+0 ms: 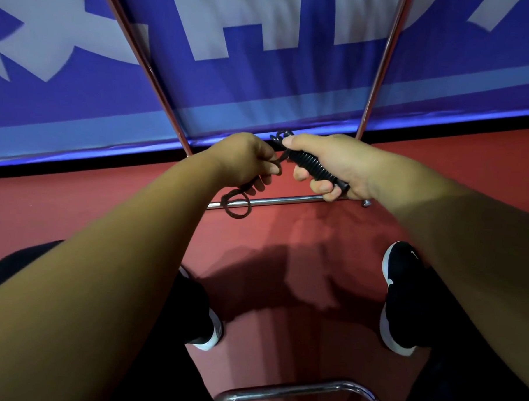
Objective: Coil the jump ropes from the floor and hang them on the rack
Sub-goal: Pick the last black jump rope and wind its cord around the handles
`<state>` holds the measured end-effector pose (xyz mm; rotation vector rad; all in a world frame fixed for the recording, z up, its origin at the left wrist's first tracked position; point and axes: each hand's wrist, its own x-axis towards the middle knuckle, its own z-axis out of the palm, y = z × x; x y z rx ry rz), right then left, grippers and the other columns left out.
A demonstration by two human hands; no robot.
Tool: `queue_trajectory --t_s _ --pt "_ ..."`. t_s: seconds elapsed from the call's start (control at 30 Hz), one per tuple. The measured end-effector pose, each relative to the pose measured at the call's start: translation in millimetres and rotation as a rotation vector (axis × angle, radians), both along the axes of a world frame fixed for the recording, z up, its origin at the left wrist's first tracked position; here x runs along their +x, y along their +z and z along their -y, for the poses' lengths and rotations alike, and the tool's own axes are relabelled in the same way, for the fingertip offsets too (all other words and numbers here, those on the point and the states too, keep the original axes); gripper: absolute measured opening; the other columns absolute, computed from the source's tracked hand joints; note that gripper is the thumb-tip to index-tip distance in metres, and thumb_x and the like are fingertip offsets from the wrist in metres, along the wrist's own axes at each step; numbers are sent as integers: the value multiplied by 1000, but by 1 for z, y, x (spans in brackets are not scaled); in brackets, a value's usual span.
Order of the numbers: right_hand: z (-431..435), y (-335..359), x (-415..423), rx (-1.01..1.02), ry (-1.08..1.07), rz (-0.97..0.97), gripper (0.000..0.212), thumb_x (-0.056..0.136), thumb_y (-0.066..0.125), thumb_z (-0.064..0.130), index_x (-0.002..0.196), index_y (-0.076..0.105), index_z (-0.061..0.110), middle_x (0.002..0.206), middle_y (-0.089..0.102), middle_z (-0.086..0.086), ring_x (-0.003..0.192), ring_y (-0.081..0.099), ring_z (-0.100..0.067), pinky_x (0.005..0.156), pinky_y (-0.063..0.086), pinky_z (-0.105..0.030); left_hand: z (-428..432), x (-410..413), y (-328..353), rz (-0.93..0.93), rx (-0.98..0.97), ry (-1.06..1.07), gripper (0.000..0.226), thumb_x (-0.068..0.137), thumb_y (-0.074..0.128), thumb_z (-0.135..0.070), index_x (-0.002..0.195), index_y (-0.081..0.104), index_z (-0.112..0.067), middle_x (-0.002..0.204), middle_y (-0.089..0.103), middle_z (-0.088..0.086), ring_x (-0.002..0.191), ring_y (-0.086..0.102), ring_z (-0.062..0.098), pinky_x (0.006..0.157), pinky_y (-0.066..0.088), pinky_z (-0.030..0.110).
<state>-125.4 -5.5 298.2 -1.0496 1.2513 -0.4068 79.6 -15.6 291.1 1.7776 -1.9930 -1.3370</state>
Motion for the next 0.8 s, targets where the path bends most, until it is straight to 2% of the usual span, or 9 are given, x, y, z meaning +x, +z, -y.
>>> queue_trajectory --t_s 0.1,0.23,0.33,0.4,0.43,0.5,0.6,0.73,0.8 --pt "-4 3 0 50 136 -4 37 103 57 56 104 61 19 71 55 1 42 31 -12 45 21 -19 -1 0 -1 2 -31 35 8 97 73 -13 91 77 -15 88 78 15 80 78 29 74 66 46" --pt "-6 4 -1 139 271 53 48 106 47 55 123 64 13 70 47 0 38 28 -9 43 21 -17 -2 -1 5 -12 -148 27 26 92 67 -1 79 77 -21 78 77 8 71 74 22 77 65 49" --pt "-9 7 -2 232 404 121 45 107 46 53 129 70 23 69 46 -1 36 28 -9 42 21 -17 -3 -3 12 -67 -200 12 27 87 63 2 87 79 -19 79 76 16 65 62 18 72 61 42" --pt "-11 7 -2 263 479 90 38 107 46 52 114 78 34 69 47 -1 36 29 -8 41 22 -16 -4 -5 16 -90 -215 -5 23 86 68 2 89 80 -18 77 76 9 66 64 13 70 56 32" --pt "-11 6 -3 264 490 51 35 107 47 53 116 78 36 70 48 0 38 30 -9 42 23 -16 -3 -6 18 -86 -235 -17 20 86 72 1 90 80 -17 77 77 1 68 67 8 71 55 25" --pt "-10 3 -4 230 465 -49 34 106 53 53 125 73 36 72 49 0 42 32 -10 44 24 -16 -2 -7 21 -48 -288 -53 18 85 78 -1 88 79 -19 83 78 -6 74 71 1 74 53 17" --pt "-6 -4 -4 114 357 -212 36 102 61 56 121 73 28 75 55 2 46 40 -11 47 28 -17 -1 -11 23 56 -398 -141 15 85 79 -6 90 79 -20 88 75 -9 79 71 2 80 56 24" --pt "-1 -16 -4 43 164 -308 38 101 64 56 115 70 22 80 59 2 45 45 -10 43 31 -17 -3 -17 27 224 -461 -291 26 91 72 -9 110 78 -25 91 62 -14 75 59 -4 68 43 10" --pt "2 -19 -7 39 102 -286 28 100 67 48 113 67 22 81 57 1 45 45 -10 43 31 -17 -2 -18 27 284 -465 -294 33 89 73 -8 118 75 -23 101 66 -8 86 56 5 75 41 19"
